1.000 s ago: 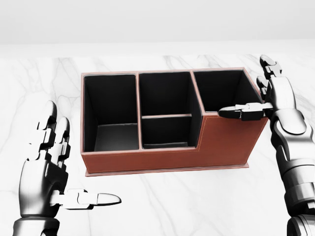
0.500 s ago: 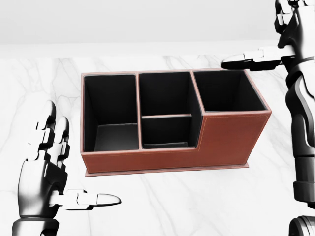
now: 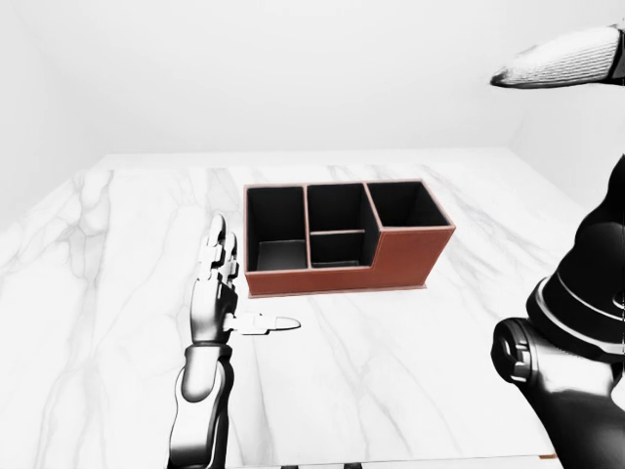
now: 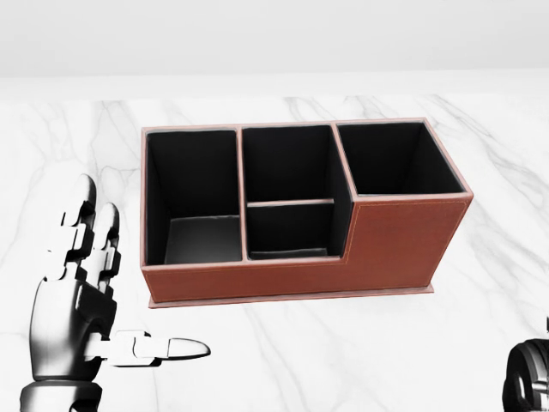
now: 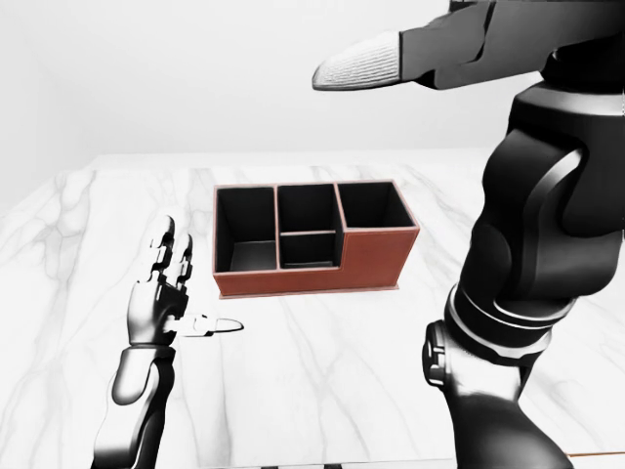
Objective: Pick up the book and place it in the right compartment of the caddy.
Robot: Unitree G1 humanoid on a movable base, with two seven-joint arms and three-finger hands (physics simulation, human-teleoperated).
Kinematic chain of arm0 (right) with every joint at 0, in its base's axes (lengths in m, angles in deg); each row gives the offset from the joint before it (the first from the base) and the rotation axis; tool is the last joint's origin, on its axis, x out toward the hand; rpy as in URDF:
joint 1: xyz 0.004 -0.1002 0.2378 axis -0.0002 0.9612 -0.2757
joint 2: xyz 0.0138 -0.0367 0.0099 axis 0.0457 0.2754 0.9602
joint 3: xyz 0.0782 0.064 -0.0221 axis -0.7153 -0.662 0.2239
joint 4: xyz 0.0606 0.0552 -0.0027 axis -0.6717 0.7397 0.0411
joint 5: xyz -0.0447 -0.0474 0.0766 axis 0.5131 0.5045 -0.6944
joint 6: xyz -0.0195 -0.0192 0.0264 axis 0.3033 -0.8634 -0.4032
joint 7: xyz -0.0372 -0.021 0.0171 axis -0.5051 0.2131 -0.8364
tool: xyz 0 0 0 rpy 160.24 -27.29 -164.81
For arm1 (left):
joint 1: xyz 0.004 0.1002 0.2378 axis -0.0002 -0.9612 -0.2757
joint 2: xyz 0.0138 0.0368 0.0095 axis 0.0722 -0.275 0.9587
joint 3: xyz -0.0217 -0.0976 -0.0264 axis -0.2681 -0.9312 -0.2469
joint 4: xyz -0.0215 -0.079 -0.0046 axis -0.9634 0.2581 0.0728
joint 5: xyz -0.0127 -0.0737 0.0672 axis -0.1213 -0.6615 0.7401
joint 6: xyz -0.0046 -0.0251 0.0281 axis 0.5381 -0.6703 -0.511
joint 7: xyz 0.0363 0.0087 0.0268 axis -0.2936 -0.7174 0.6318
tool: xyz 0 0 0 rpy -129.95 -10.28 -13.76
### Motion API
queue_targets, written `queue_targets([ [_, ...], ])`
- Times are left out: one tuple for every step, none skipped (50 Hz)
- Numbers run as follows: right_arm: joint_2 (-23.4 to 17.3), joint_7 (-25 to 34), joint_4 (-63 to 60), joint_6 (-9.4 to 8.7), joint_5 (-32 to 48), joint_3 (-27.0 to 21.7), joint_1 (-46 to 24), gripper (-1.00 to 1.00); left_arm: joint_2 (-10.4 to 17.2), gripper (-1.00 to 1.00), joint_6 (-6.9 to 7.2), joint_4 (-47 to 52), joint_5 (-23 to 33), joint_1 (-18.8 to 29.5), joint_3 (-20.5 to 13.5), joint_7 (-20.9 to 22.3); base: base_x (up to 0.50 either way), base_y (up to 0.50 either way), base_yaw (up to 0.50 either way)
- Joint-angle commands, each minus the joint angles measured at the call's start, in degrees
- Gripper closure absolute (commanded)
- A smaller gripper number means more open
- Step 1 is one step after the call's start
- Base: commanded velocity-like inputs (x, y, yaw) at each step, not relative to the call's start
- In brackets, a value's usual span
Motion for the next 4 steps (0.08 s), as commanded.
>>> queue_targets([
  [-1.5, -4.8, -20.8, 0.00, -6.5, -1.6, -5.2, -1.00, 0.0, -1.00, 0.00, -0.6, -0.4, 0.2, -0.2, 0.3, 0.00, 0.00, 0.00],
  [-1.8, -5.4, -21.6, 0.00, -7.3, -1.7, -5.2, -1.00, 0.0, -1.00, 0.00, -0.7, -0.5, 0.2, -0.2, 0.3, 0.00, 0.00, 0.00],
  [-2.1, -5.9, -22.5, 0.00, -8.0, -1.7, -5.1, -1.00, 0.0, -1.00, 0.00, -0.8, -0.5, 0.2, -0.2, 0.3, 0.00, 0.00, 0.00],
  [-2.8, -6.1, -22.9, 0.00, -8.0, -1.3, -4.9, -1.00, 0.0, -1.00, 0.00, -0.4, -0.5, 0.2, -0.2, 0.2, 0.00, 0.00, 0.00],
])
